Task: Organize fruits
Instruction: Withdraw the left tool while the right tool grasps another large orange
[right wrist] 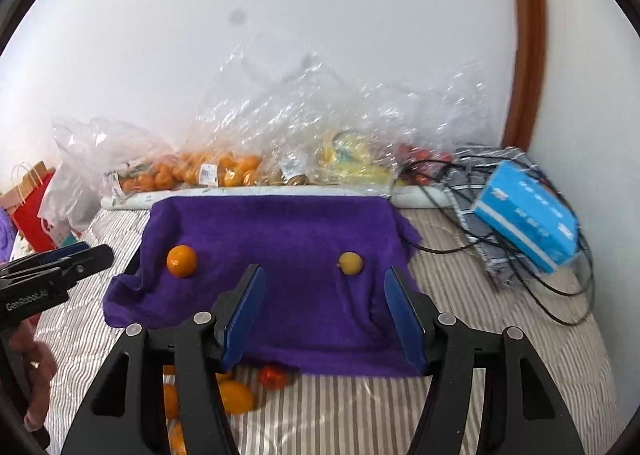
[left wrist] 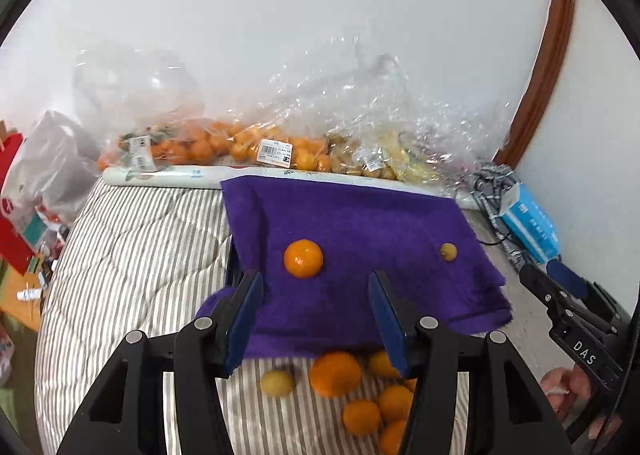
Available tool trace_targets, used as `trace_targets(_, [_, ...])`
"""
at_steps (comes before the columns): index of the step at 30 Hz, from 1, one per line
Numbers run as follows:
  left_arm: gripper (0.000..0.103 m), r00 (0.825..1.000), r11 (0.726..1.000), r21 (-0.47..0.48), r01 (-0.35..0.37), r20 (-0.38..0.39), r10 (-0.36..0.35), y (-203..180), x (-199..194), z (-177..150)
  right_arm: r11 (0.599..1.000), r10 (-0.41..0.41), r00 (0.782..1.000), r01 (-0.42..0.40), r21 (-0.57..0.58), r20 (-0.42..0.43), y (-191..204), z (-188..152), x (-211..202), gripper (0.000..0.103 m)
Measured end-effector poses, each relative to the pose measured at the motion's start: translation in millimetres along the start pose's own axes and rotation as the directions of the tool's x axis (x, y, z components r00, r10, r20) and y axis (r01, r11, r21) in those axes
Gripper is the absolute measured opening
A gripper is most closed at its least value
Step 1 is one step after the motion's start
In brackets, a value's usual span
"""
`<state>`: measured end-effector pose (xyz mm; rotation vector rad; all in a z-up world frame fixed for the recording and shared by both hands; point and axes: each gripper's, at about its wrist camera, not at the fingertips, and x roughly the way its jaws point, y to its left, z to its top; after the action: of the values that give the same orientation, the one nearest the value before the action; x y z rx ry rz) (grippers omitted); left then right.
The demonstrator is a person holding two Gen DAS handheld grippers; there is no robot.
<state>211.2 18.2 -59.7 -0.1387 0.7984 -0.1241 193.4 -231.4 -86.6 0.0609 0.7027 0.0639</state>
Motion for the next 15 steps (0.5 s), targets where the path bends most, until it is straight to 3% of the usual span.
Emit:
trace_targets(2, [0.052,1.000,1.000,0.007,0.015,-0.011,-0.015,-1.6,-12.1,-5.9,1.000,0.000,1.000,0.000,0.015,0.004,-1.5,-4.6,-12.6,0.062])
trace_targets(6, [0.052,0.999,0.999,0.050,-0.021,0.027,0.020,-8.8,-36.7,-20.8,0.997,0.059,0.998,-0.057,0.048,-0.027,-4.3,-14.7,-33.8,0.062])
trace_targets(15, [0.052,0.999,0.998,0.051,-0.021,0.039,0.019,-11.3,-58.1,-55.1,0.996,0.094,0.995,-0.094,0.011,-0.036,-0.7,-50.3,-64.2,0.062])
